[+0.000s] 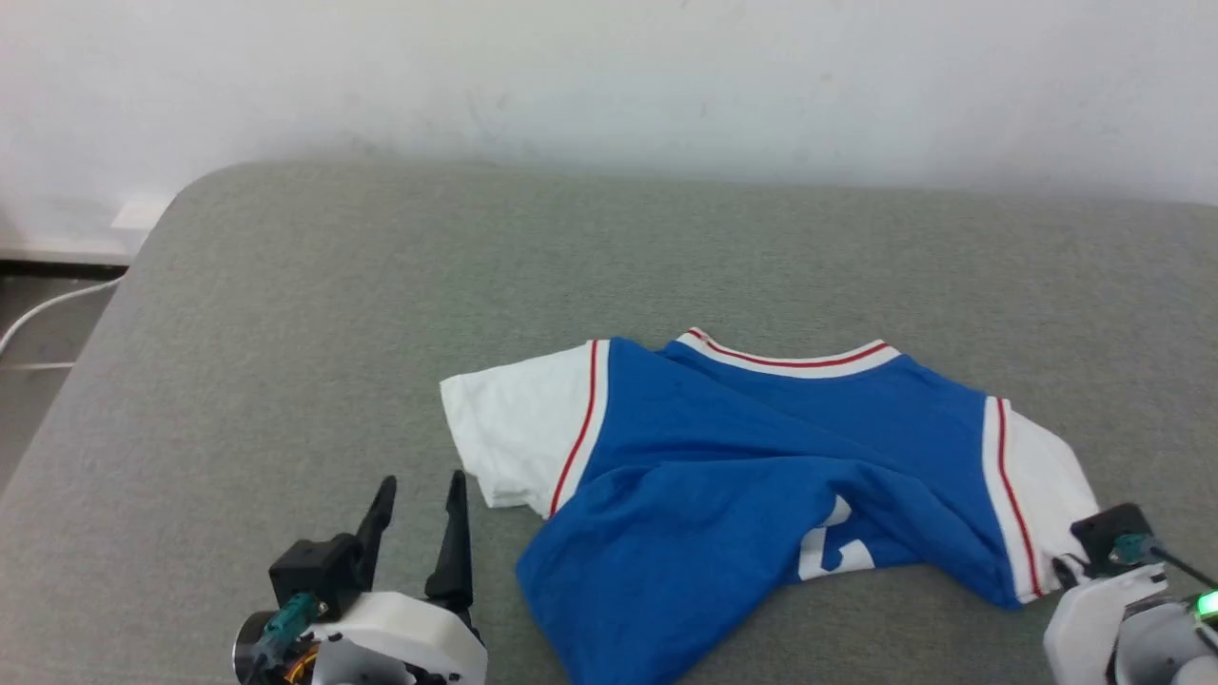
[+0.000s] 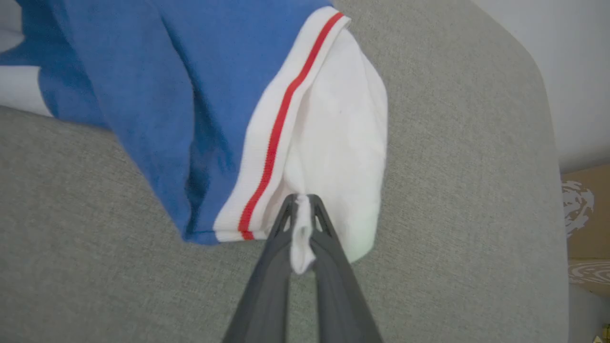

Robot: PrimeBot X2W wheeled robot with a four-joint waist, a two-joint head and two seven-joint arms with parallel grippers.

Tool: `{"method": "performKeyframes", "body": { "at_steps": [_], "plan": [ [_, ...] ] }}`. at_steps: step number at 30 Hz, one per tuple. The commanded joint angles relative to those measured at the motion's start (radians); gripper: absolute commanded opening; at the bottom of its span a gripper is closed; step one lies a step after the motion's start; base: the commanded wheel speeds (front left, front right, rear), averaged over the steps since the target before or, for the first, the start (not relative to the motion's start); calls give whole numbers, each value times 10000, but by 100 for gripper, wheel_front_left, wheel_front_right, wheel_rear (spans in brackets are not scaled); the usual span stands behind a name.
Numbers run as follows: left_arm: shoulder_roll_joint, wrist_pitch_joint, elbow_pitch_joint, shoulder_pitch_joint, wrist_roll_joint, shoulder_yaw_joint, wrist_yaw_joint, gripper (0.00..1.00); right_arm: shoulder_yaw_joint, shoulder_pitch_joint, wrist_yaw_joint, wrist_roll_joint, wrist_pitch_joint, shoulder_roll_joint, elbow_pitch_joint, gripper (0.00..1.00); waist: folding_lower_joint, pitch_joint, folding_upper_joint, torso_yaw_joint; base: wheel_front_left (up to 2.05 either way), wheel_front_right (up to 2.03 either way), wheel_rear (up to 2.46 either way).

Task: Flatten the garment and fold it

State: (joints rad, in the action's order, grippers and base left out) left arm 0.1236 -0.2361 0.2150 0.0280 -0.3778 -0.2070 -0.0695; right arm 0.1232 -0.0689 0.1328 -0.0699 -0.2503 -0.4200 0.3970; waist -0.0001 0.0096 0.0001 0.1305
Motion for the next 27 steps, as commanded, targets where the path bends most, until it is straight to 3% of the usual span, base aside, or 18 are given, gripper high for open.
{"method": "performKeyframes", "body": {
  "at_steps": [1,6,9,18,24,27],
  "plan": [
    [38,110,93,106,-34,-51,140,100,-18,108,-21,-7,141,147,-177,100,1,-46,-1,-418,0,0,0],
    [311,721,259,489,-141,-17,212,100,-397,219,-21,-354,561,715,-972,100,1,146,-1,-937,0,0,0],
    [797,1489,285,998,-39,-95,384,100,-911,281,-21,-768,830,1029,-1727,100,1,351,-1,-1237,0,0,0],
    [2987,5942,877,3829,-80,-492,1568,100,-2405,329,-21,-963,1622,2284,-4216,100,1,1419,-1,-2244,0,0,0],
    [3797,8697,2151,5132,-770,-887,1900,100,-2525,200,-21,-803,1861,2865,-4815,100,1,1971,-1,-2806,0,0,0],
    [4012,9246,2474,5399,-918,-1004,1936,100,-2507,154,-21,-784,1935,2964,-4839,100,1,2134,-1,-2959,0,0,0]
  ]
}}
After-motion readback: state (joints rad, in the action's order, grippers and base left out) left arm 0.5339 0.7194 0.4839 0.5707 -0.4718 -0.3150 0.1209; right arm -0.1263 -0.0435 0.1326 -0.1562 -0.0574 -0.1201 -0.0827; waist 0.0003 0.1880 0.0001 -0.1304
